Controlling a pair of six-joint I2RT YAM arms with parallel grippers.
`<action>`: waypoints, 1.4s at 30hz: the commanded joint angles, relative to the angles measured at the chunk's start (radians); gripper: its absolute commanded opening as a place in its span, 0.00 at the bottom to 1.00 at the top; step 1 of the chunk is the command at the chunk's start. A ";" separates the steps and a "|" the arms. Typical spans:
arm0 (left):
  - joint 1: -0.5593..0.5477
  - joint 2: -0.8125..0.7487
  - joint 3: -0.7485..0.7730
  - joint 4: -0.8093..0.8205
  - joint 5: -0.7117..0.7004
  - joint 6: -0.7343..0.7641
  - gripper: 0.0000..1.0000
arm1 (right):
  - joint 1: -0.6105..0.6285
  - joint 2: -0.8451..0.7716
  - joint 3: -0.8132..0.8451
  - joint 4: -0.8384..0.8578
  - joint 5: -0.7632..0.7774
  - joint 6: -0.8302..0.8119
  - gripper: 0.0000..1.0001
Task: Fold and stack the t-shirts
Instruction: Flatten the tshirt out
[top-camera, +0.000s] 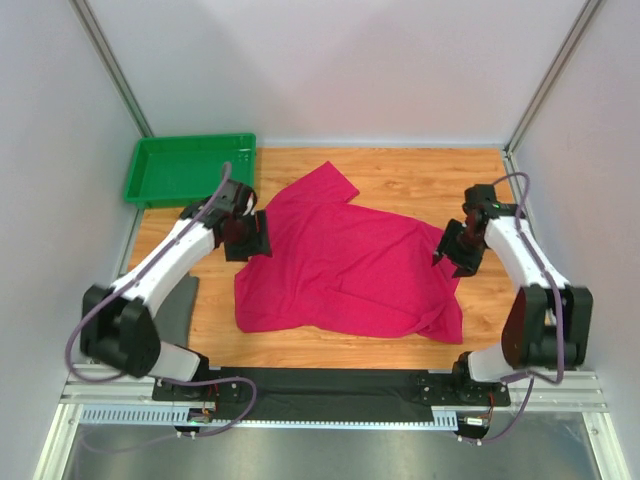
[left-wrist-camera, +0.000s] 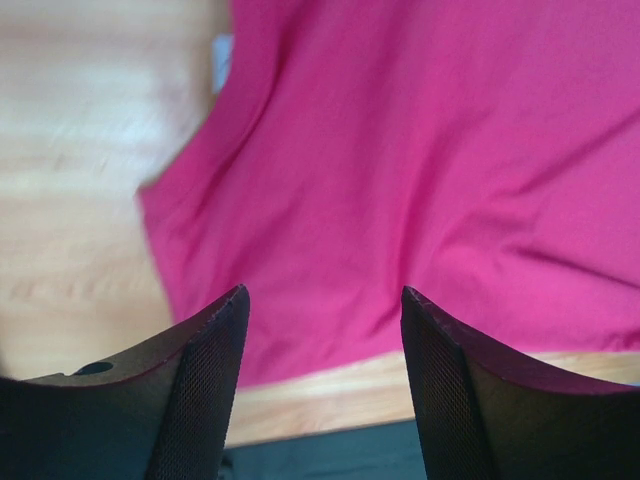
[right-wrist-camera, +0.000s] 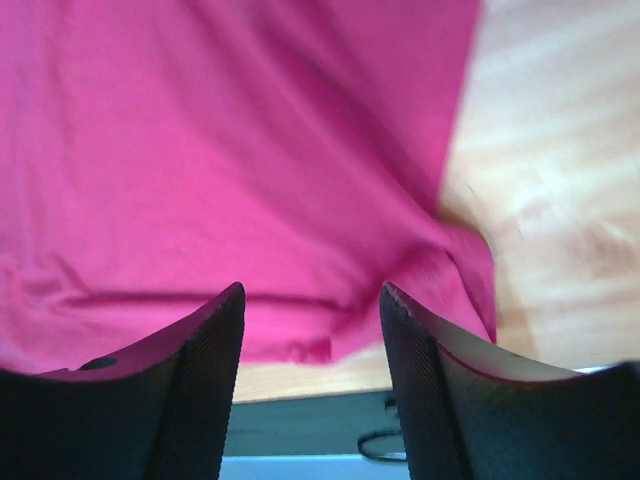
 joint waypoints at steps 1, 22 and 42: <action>-0.018 0.184 0.101 0.159 0.068 0.097 0.68 | 0.076 0.181 0.078 0.127 0.044 -0.017 0.56; 0.035 1.083 1.010 0.053 0.115 0.223 0.66 | 0.064 0.893 0.797 0.083 0.249 -0.060 0.27; 0.037 0.546 0.408 0.087 -0.089 0.307 0.72 | 0.050 0.591 0.532 0.048 0.180 -0.138 0.60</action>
